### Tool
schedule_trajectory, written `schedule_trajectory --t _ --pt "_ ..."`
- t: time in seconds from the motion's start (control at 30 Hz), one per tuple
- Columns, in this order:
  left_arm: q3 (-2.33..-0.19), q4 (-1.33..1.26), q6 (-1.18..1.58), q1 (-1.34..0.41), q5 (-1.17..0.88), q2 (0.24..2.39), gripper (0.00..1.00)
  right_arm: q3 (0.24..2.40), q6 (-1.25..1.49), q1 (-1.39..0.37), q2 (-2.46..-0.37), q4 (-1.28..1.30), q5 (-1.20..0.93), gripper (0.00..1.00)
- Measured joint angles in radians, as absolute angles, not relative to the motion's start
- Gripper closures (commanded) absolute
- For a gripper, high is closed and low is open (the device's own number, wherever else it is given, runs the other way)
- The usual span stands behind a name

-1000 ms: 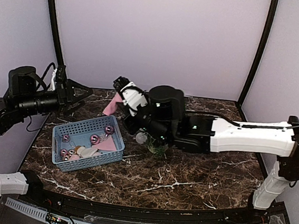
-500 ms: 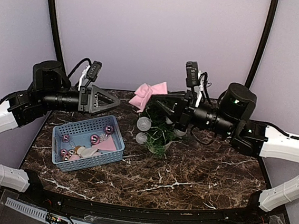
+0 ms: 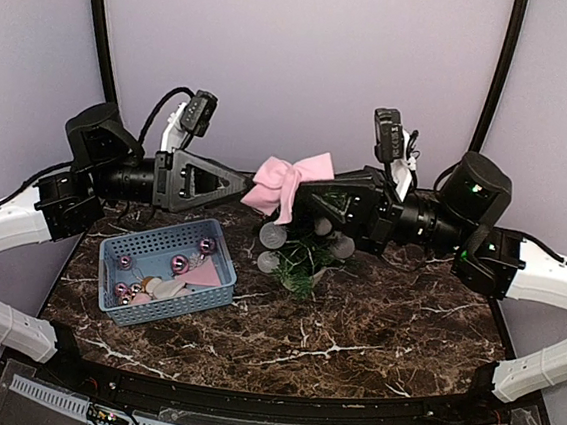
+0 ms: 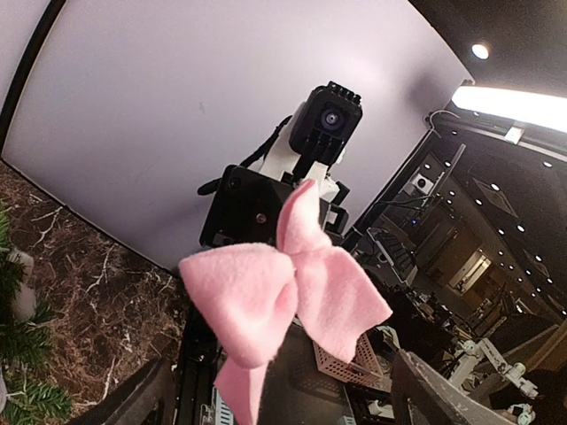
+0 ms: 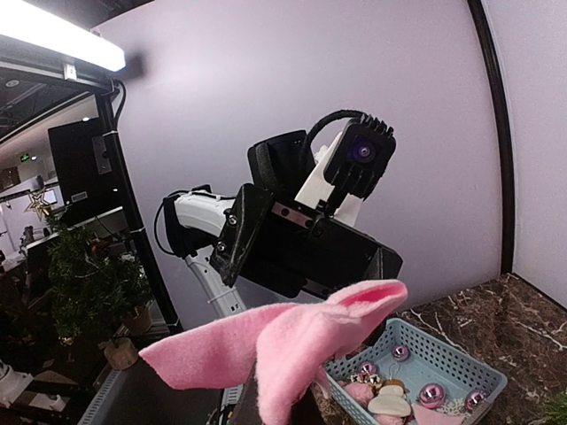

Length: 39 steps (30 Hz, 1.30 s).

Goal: Decorate the small christmas tree
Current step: Pass from the right arm to the left, then place the bow in the gap of branches.

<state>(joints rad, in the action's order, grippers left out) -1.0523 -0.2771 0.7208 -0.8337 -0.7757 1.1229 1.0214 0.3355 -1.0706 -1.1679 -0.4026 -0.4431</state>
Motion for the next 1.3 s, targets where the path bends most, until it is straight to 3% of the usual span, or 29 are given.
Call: schedule_trajectory --t 0.1,0.2,0.37,0.47,0.53,0.6,0.73,0.8,0.87,1.03,1.13,1.3 --pt "-1.060 -0.307 0.733 -0.836 -0.792 1.133 0.22 1.025 0.337 -1.069 -1.170 -0.395 -0.469 1.00" --pt "-1.065 -0.321 0.746 -0.836 -0.795 1.144 0.49 1.036 0.343 -1.066 -1.179 -0.394 -0.495 1.00" --pt "-1.067 -0.346 0.767 -0.836 -0.796 1.173 0.71 1.055 0.351 -1.066 -1.198 -0.379 -0.527 1.00" --pt "-1.064 -0.376 0.785 -0.836 -0.796 1.184 0.91 1.055 0.352 -1.065 -1.201 -0.360 -0.532 1.00" --pt "-1.060 -0.396 0.796 -0.836 -0.795 1.183 0.99 1.055 0.352 -1.063 -1.201 -0.345 -0.531 1.00" --pt "-1.055 -0.406 0.795 -0.836 -0.790 1.179 1.00 1.055 0.350 -1.057 -1.201 -0.331 -0.527 0.98" --pt "-1.042 -0.366 0.764 -0.836 -0.750 1.156 1.00 1.050 0.360 -1.026 -1.191 -0.297 -0.501 0.42" --pt "-1.039 -0.324 0.732 -0.836 -0.714 1.136 1.00 1.029 0.363 -1.003 -1.169 -0.283 -0.477 0.27" --pt "-1.039 -0.287 0.701 -0.836 -0.685 1.120 1.00 1.013 0.368 -0.986 -1.147 -0.271 -0.449 0.20" --pt "-1.039 -0.228 0.645 -0.836 -0.651 1.113 1.00 1.010 0.383 -0.973 -1.129 -0.232 -0.377 0.13" --pt "-1.039 -0.203 0.620 -0.836 -0.648 1.126 1.00 1.014 0.392 -0.973 -1.150 -0.209 -0.354 0.14" --pt "-1.042 -0.158 0.586 -0.836 -0.641 1.145 1.00 1.031 0.411 -0.973 -1.203 -0.183 -0.363 0.43"
